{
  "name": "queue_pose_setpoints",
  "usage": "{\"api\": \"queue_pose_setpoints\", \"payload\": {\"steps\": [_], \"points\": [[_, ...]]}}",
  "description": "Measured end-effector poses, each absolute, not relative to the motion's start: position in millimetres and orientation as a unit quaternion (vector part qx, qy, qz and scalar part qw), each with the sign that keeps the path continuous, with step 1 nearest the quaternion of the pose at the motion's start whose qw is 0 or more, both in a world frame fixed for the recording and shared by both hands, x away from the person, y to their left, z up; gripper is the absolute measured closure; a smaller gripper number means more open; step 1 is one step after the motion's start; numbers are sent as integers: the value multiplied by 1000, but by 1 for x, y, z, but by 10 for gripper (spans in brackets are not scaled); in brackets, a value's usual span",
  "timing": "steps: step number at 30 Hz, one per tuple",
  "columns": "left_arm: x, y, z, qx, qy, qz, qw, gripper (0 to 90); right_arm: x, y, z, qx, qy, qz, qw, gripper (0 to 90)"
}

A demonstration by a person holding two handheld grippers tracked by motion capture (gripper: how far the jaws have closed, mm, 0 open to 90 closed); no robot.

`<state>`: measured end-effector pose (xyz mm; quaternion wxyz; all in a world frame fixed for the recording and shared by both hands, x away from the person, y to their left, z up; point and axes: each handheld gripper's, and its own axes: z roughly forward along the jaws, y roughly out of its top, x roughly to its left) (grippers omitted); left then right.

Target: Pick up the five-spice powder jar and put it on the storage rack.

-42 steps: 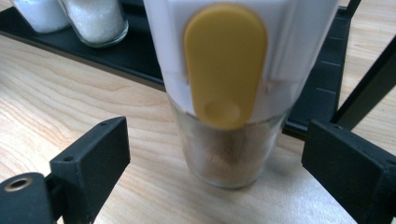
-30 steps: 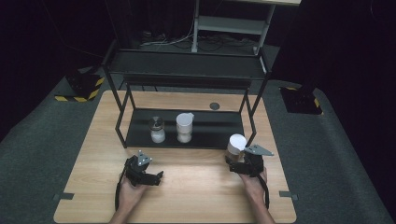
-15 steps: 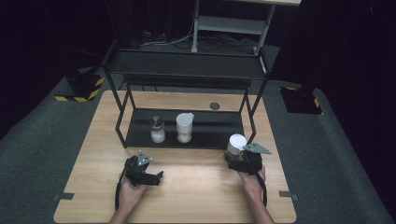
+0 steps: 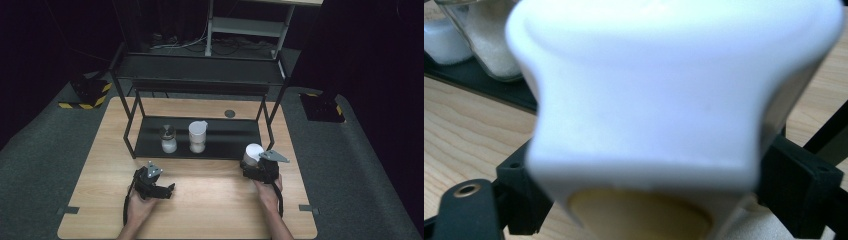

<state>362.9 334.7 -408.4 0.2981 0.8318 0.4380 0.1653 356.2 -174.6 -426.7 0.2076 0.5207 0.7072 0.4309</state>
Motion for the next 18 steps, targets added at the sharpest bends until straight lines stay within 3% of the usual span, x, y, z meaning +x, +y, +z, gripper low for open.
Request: {"api": "queue_pose_setpoints", "payload": {"steps": [18], "points": [[363,335,-408,832,438,165,298,7,355,-172,-428,518,704,435,217,273]]}}
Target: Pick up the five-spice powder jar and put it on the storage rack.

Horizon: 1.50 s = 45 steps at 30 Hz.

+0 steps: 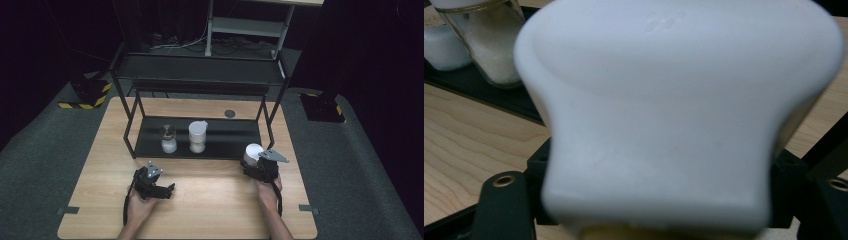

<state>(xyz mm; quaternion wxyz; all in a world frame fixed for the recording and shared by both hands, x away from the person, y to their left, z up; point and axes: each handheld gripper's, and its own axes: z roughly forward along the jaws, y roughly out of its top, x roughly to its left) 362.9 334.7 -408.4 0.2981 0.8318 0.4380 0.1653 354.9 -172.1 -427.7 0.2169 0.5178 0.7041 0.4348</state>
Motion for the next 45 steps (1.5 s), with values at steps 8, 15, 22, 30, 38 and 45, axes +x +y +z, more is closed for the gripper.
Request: {"api": "queue_pose_setpoints", "payload": {"steps": [8,15,22,30,38,45], "points": [[363,335,-408,832,438,165,298,7,354,-172,-427,517,704,434,220,287],[363,335,-408,832,438,165,298,7,353,-170,-427,516,705,432,225,292],[363,335,-408,832,438,165,298,7,353,-170,-426,515,706,430,225,296],[363,335,-408,832,438,165,298,7,353,-169,-425,513,709,427,227,298],[363,335,-408,832,438,165,298,7,351,-170,-424,507,713,428,228,300],[363,335,-408,832,439,166,298,7,348,-172,-421,500,713,436,227,300]]}}
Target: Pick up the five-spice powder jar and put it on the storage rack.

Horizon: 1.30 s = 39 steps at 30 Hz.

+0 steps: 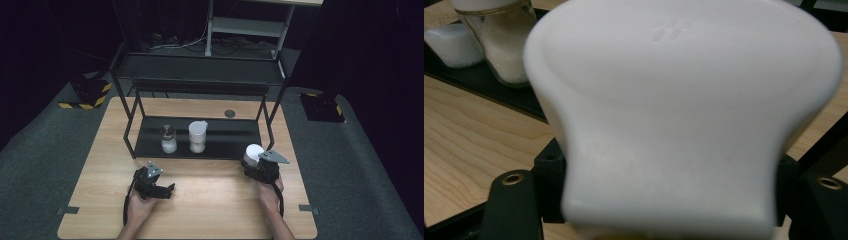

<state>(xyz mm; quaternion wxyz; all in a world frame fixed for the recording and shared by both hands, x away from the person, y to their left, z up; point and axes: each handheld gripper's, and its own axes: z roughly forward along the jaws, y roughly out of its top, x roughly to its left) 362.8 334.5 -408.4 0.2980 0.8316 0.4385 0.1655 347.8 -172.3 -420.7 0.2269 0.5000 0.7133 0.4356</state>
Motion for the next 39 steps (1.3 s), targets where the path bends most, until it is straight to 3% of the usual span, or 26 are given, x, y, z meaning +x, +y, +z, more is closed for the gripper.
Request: {"api": "queue_pose_setpoints", "payload": {"steps": [39], "points": [[363,335,-408,831,439,165,298,7,346,-176,-405,467,733,450,207,301]]}}
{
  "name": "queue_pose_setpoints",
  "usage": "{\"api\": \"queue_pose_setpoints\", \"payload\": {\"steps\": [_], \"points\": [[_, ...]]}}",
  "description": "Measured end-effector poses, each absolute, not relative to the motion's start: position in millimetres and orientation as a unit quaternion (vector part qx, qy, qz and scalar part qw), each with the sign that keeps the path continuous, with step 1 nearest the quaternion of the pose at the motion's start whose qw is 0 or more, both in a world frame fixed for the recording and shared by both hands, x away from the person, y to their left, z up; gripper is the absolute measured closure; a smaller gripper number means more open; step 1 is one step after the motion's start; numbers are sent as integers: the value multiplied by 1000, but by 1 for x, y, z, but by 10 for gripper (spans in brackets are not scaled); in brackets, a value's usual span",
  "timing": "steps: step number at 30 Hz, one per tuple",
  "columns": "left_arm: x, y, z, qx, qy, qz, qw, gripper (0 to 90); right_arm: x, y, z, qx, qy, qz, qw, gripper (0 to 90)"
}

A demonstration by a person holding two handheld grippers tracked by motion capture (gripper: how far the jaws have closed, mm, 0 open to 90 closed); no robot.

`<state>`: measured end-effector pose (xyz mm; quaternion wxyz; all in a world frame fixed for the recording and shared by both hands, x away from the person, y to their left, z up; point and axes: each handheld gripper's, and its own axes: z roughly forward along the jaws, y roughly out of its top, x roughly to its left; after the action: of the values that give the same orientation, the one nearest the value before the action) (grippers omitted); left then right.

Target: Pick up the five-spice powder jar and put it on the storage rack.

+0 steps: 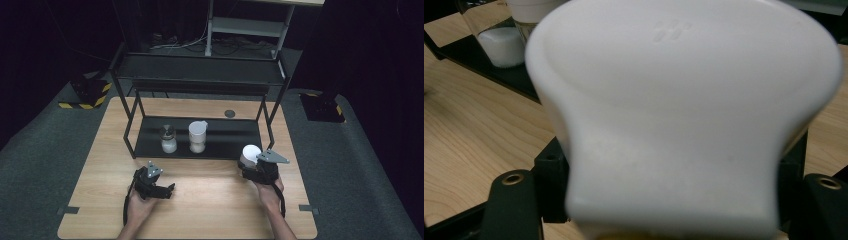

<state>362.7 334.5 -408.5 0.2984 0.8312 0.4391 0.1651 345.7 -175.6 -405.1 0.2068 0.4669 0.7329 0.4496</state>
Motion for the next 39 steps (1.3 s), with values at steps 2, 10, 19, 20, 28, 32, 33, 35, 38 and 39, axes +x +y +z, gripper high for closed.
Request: {"api": "queue_pose_setpoints", "payload": {"steps": [2,10,19,20,28,32,33,35,38,39], "points": [[363,335,-408,831,439,165,298,7,346,-175,-404,466,734,450,207,301],[363,335,-408,831,439,165,298,7,347,-175,-401,461,735,453,205,301],[363,335,-408,831,439,165,298,7,349,-173,-399,455,738,455,204,301],[363,335,-408,831,439,165,298,7,349,-173,-398,455,738,455,204,301],[363,335,-408,831,439,165,298,7,352,-172,-395,451,738,459,204,302],[363,335,-408,832,439,165,298,7,355,-171,-393,449,739,460,202,302],[363,335,-408,832,438,165,298,7,356,-170,-392,449,739,460,202,302],[363,335,-408,832,438,165,298,7,357,-169,-391,448,739,461,200,302],[363,335,-408,832,438,165,298,7,359,-168,-390,446,740,462,199,302],[363,335,-408,832,438,165,298,7,360,-168,-389,445,741,462,200,302]]}}
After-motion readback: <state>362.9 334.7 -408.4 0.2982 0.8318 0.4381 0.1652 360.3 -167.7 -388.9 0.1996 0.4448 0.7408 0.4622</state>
